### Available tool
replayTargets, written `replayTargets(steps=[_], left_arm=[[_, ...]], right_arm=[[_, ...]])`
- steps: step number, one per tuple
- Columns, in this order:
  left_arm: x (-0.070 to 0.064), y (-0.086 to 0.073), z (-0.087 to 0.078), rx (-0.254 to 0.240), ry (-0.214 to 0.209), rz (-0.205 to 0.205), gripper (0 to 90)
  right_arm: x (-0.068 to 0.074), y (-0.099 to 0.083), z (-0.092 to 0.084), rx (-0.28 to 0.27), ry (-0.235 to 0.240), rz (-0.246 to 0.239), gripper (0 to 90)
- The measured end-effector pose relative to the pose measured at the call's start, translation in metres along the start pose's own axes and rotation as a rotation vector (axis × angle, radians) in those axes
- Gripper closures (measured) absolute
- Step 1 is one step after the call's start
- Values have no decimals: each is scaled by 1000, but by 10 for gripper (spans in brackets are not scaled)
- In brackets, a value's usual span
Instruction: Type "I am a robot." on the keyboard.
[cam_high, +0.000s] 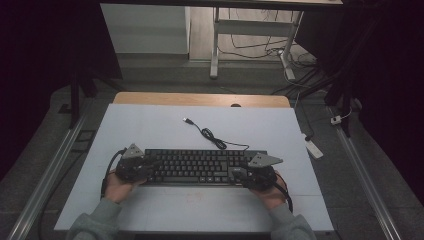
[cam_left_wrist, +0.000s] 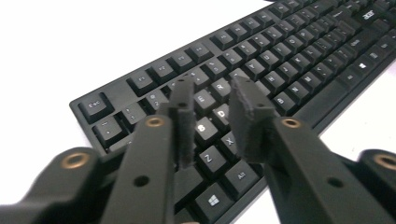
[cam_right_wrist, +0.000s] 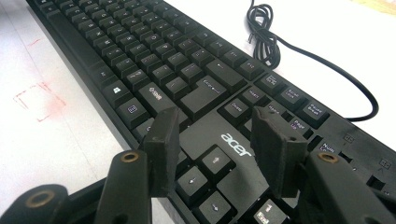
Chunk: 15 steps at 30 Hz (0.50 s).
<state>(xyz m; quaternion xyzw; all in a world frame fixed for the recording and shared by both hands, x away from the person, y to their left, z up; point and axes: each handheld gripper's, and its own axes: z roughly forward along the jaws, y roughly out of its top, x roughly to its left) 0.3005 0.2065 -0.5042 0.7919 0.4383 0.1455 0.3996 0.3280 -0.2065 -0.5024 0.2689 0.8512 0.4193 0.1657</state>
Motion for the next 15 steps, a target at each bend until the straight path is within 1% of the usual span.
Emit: replayTargets(steps=[6, 9, 15], left_arm=[[2, -1, 2, 18, 12, 9, 833], [4, -2, 4, 30, 19, 2, 872], [8, -5, 9, 58, 29, -9, 885]], right_arm=[[0, 0, 0, 3, -4, -2, 528], [0, 0, 0, 1, 0, -2, 528], [0, 0, 0, 0, 0, -1, 528]])
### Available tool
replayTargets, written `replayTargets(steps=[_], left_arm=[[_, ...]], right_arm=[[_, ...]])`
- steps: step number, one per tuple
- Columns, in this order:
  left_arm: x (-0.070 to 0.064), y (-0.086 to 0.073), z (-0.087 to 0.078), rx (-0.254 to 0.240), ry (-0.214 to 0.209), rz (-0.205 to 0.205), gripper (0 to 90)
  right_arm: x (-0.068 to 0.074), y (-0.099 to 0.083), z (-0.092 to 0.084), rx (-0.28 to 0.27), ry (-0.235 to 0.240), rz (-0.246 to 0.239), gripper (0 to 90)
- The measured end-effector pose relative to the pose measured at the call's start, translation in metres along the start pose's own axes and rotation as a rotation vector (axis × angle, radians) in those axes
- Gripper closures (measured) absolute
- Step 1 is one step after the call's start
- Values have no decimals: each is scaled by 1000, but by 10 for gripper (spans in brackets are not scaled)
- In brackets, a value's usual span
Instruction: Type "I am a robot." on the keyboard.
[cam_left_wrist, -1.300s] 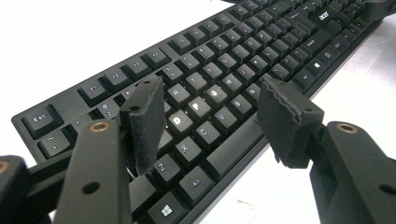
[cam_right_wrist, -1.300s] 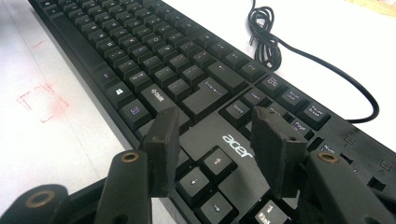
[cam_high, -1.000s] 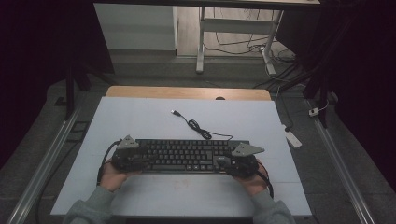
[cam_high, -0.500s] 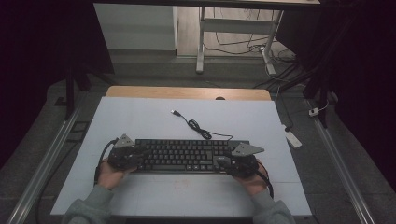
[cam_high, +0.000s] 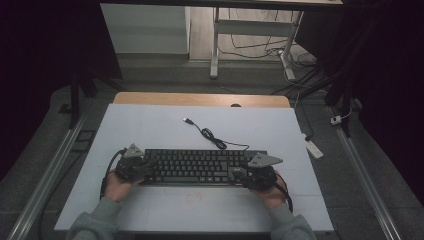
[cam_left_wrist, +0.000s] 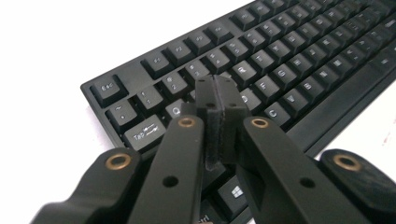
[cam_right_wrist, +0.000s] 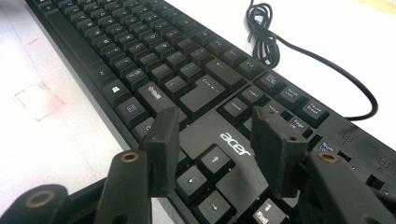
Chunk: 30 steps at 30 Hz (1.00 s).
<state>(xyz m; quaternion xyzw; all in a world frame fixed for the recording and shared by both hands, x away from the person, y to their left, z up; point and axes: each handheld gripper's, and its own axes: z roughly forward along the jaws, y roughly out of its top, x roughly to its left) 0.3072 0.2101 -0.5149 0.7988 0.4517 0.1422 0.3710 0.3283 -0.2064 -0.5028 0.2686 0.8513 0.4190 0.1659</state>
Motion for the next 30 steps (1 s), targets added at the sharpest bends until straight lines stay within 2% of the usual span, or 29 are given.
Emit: replayTargets(steps=[9, 24, 30], left_arm=[[-1, -1, 6, 31, 11, 16, 885], [-1, -4, 13, 68, 25, 14, 885], [-1, -4, 11, 50, 24, 17, 885]], right_arm=[[0, 0, 0, 3, -1, 4, 528], [0, 0, 0, 3, -2, 2, 527], [0, 0, -1, 2, -6, 0, 522]])
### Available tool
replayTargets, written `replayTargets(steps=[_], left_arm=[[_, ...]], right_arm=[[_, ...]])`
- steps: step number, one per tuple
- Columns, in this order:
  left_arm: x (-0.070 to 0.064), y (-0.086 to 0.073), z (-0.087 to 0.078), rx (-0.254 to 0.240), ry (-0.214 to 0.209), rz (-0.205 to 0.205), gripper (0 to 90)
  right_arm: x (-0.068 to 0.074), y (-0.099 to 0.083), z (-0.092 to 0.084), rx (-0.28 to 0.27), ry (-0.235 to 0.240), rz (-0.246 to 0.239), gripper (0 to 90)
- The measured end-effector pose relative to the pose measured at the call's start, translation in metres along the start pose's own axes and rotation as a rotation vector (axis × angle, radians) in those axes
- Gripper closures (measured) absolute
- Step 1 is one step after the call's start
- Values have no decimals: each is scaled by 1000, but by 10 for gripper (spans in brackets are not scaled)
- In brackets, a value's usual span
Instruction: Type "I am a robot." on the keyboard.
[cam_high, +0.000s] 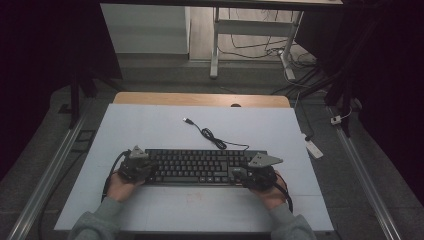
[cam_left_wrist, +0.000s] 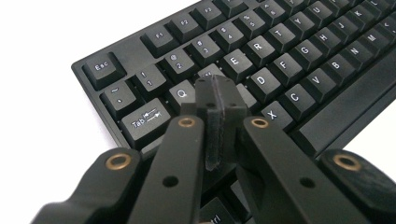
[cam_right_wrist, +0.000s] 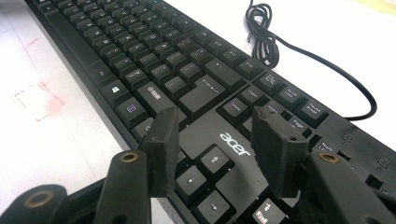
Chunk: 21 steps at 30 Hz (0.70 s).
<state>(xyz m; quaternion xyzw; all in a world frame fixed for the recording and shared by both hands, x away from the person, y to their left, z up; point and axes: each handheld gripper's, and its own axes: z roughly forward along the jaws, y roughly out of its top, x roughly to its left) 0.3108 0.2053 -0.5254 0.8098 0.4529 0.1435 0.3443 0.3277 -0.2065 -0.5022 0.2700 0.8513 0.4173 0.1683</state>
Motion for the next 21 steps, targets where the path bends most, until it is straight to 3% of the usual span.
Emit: replayTargets(steps=[4, 10, 14, 21], left_arm=[[-1, 2, -8, -60, -23, -5, 828], [0, 4, -21, -139, -48, -35, 600], [3, 4, -25, -166, -71, -61, 469], [2, 5, -27, -169, -91, -60, 405]], right_arm=[[0, 0, 0, -10, 8, -2, 515], [0, 0, -1, -19, 14, 6, 501], [0, 1, -1, -19, 17, 0, 496], [0, 1, -1, -17, 16, 4, 495]])
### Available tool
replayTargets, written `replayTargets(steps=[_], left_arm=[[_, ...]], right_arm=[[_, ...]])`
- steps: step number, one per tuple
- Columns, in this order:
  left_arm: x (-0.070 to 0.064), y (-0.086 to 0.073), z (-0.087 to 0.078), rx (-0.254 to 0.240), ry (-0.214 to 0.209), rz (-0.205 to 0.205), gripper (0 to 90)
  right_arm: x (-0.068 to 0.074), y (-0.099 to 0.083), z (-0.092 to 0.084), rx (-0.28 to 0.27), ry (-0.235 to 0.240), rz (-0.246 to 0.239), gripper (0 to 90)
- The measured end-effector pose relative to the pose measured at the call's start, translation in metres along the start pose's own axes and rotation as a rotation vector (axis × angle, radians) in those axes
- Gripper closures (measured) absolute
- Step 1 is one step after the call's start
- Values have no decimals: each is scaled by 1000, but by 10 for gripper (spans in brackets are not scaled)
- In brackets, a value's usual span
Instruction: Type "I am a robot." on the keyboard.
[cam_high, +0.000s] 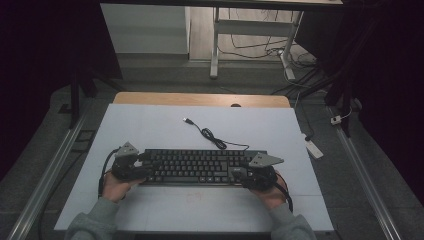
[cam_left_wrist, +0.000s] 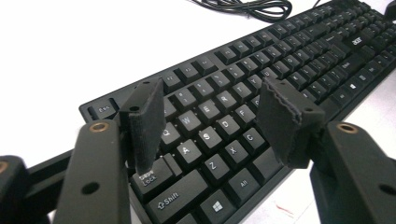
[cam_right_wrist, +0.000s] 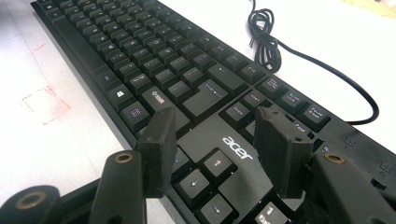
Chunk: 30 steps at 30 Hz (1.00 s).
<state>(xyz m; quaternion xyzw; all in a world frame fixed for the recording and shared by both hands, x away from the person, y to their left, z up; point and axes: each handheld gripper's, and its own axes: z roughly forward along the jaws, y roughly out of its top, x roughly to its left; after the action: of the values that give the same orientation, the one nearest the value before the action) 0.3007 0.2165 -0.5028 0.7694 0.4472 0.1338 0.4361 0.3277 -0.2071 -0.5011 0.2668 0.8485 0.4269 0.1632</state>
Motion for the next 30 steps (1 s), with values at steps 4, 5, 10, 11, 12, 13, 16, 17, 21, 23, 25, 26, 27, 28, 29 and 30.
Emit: replayTargets(steps=[4, 5, 10, 11, 12, 13, 16, 17, 21, 23, 25, 26, 27, 28, 29, 30], left_arm=[[-2, 1, 0, 5, -19, 13, 397], [-3, 1, 0, 6, -23, 13, 393], [-5, 2, 1, 10, -35, 15, 374], [-5, 2, 1, 9, -37, 19, 372], [-6, 2, 0, 10, -40, 20, 371], [-6, 3, 1, 9, -40, 23, 369], [-7, 3, 1, 11, -51, 26, 364], [-8, 3, 1, 11, -56, 25, 361], [-11, 4, 2, 13, -75, 30, 359], [-12, 4, 2, 15, -81, 36, 359], [-14, 4, 3, 16, -88, 40, 359], [-15, 4, 3, 17, -92, 42, 360], [-15, 5, 3, 19, -96, 49, 362], [-16, 5, 4, 19, -100, 51, 364], [-17, 5, 4, 20, -104, 52, 368], [-18, 5, 4, 23, -109, 58, 373]], right_arm=[[0, 0, 1, -1, 3, -1, 496], [0, 0, 0, 1, 2, -1, 495], [0, 0, 0, 1, 2, 0, 496], [0, 0, 0, -1, 3, -1, 496], [0, 0, 0, -1, 3, -1, 496], [0, 0, 0, -1, 3, -1, 496], [0, 0, 0, 2, 2, -2, 496], [0, 0, 0, 2, 2, -1, 496], [0, 0, 0, -2, 1, -1, 497], [0, 0, 0, 0, 2, 0, 496], [0, 0, 0, 4, 1, -2, 497], [0, 0, 0, 4, 1, -3, 497], [0, 0, 0, 4, 1, -3, 497], [0, 0, 0, 4, 1, -3, 497], [0, 0, 0, 4, 1, -3, 497], [0, 0, 1, 4, 1, -2, 497]])
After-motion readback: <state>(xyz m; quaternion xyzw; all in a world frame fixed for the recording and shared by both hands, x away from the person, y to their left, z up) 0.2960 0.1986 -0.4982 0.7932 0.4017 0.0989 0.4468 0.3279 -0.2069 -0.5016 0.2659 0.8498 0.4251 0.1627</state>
